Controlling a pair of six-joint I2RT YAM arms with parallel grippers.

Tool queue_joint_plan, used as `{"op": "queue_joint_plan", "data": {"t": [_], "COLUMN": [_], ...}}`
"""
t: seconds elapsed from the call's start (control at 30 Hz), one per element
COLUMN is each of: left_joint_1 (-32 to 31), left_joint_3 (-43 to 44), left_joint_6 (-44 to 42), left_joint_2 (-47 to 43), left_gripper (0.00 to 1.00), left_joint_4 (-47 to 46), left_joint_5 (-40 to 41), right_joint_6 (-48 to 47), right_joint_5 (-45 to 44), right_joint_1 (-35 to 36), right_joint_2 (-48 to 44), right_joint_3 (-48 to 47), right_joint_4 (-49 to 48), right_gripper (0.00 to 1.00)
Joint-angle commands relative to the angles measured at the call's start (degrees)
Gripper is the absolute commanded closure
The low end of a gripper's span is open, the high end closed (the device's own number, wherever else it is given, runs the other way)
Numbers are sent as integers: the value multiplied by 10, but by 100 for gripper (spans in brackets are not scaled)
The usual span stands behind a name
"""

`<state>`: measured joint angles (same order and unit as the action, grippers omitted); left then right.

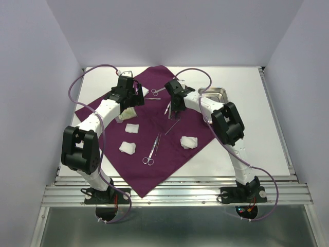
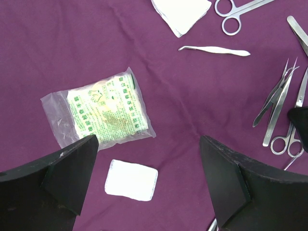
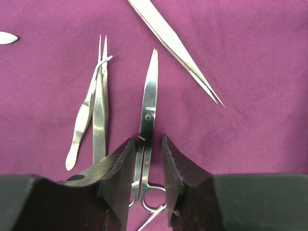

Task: Prepare the surgical pack
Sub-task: Pick up the medical item from the surgical kit.

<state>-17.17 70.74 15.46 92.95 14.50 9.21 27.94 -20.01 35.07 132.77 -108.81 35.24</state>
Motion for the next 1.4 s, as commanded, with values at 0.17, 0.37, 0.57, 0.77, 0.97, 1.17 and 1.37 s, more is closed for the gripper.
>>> {"op": "queue_joint_plan", "data": {"t": [0.17, 0.37, 0.57, 0.77, 0.97, 1.17, 1.37], "left_joint_1": [-1, -2, -1, -1, -1, -1, -1], "left_joint_3": [-4, -3, -3, -2, -1, -1, 0], "left_joint_6": [-7, -7, -7, -6, -8, -9, -9], "left_joint_2": [-20, -20, -18, -18, -18, -18, -17], "left_gripper": [1, 1, 1, 1, 1, 1, 1], "left_joint_4": [-6, -6, -6, -6, -6, -6, -6], "left_joint_5": [10, 9, 7, 6, 6, 5, 2], "right_joint_6": [4, 2, 0, -22, -47, -55, -61], "right_joint_5": [-31, -38, -36, -31, -49, -72, -88], "right_joint_1": [14, 19, 19, 19, 19, 19, 9], "right_joint_2": [28, 15, -9, -49, -78, -100, -116], "right_joint_3": [-20, -17, -5, 25, 38, 42, 50], "right_joint_4": [6, 8, 0, -28, -40, -40, -41], "right_gripper": [75, 88, 92, 92, 92, 92, 92]}}
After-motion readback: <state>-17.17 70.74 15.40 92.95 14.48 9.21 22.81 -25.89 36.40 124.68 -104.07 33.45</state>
